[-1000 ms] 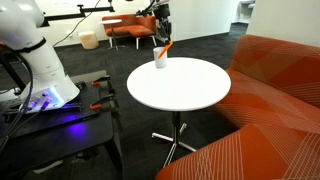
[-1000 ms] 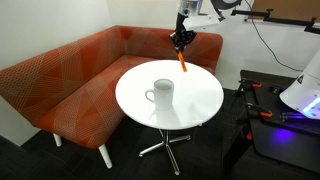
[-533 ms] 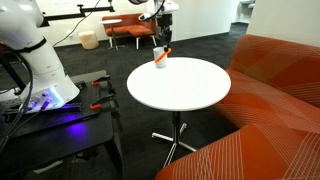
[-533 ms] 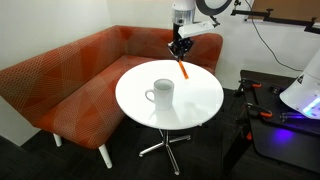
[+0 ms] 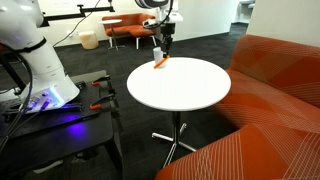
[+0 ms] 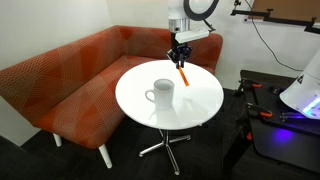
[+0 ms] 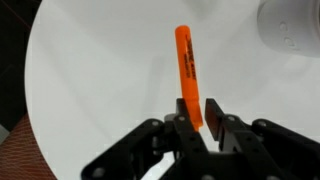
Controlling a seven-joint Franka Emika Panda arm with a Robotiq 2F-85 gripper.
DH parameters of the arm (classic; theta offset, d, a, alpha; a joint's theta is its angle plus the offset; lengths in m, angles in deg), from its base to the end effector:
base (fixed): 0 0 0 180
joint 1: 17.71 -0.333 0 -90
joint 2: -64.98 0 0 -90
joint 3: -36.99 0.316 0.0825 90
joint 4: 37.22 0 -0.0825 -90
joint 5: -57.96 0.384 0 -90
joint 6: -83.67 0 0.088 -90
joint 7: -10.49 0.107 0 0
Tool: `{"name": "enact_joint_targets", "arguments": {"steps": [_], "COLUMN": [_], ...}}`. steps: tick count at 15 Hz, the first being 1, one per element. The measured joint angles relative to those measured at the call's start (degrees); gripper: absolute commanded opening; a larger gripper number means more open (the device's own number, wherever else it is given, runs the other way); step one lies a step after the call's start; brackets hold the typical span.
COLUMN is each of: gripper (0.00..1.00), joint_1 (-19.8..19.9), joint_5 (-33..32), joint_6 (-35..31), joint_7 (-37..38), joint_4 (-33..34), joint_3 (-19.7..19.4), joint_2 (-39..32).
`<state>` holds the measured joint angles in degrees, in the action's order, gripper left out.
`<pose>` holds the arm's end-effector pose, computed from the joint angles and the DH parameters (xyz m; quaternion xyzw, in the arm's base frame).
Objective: Remove the marker from the cup and put it on the table
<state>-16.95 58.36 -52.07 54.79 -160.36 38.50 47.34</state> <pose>0.5593 0.0074 0.2496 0.9266 -0.3734 -0.0430 0.0110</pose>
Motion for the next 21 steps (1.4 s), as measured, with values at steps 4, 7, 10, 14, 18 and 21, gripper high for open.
{"name": "enact_joint_targets", "arguments": {"steps": [4, 7, 10, 14, 18, 21], "gripper": [0.89, 1.0, 1.0, 1.0, 1.0, 1.0], "joint_1": [-0.06, -1.26, -2.89, -4.32, -4.65, -4.65], "joint_5": [1.95, 1.84, 1.36, 0.82, 0.6, 0.6], "joint_6": [0.69, 0.86, 0.89, 0.9, 0.91, 0.91], "joint_7": [-1.29, -1.1, -0.52, 0.58, 1.22, 1.22], "joint_4": [1.03, 1.08, 1.07, 1.01, 0.94, 0.94], "joint_3": [-0.32, -1.67, -2.76, -3.08, -3.11, -3.11], "joint_2": [-1.31, -1.31, -1.08, -0.91, -1.14, -1.18]}}
